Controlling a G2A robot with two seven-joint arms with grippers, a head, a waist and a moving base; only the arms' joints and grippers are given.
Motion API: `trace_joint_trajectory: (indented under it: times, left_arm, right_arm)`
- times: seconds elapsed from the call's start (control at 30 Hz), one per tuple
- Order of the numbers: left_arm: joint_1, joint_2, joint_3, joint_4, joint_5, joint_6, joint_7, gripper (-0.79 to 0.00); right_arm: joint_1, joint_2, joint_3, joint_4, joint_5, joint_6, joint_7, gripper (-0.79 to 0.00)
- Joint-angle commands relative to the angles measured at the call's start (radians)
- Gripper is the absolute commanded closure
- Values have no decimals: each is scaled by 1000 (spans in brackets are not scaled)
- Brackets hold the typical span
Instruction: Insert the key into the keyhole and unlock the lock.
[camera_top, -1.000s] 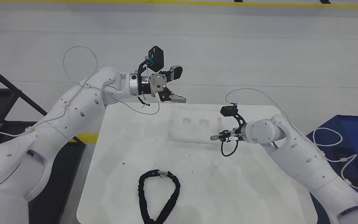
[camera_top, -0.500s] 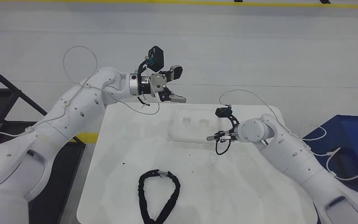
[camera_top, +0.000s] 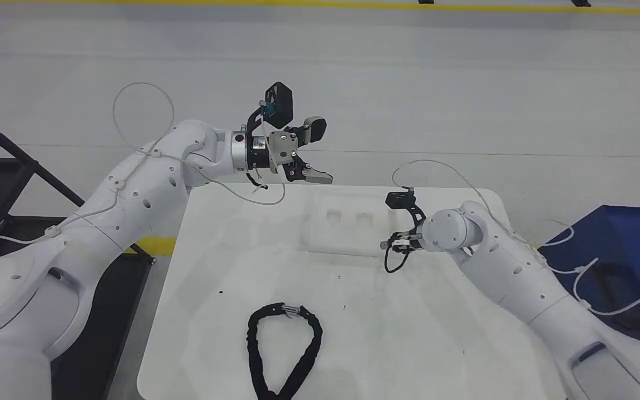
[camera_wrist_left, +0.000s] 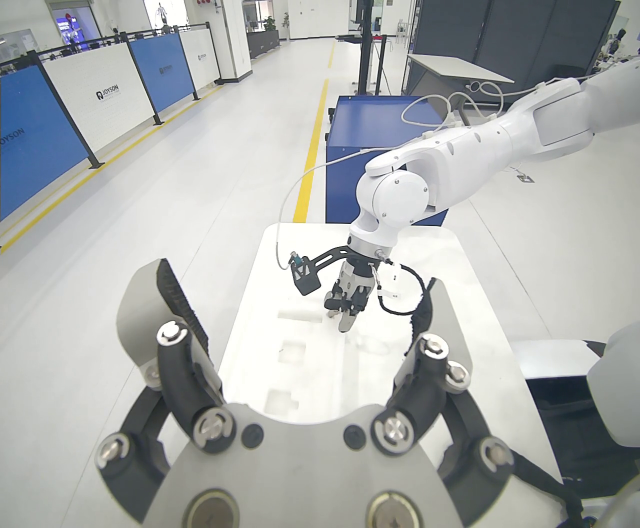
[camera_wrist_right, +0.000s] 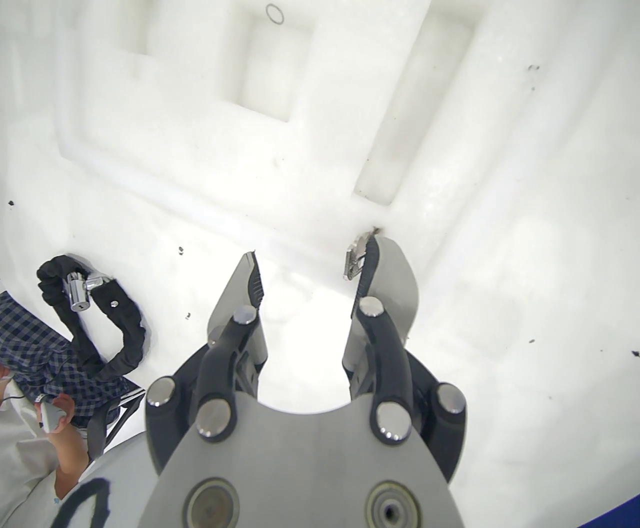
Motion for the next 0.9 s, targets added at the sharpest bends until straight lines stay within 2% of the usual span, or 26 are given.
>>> trace_joint_trajectory:
  times: [0.0, 0.77, 0.87]
  left_arm:
    - [0, 0, 0, 0, 0, 0, 0, -785]
    - [0, 0, 0, 0, 0, 0, 0, -785]
    - [0, 0, 0, 0, 0, 0, 0, -785]
  right_arm:
    - [1, -2, 0, 3, -13, 7, 2, -391]
    - [2, -36, 4, 56, -132, 54, 0, -212]
    - [1, -42, 6, 68, -138, 57, -3, -142]
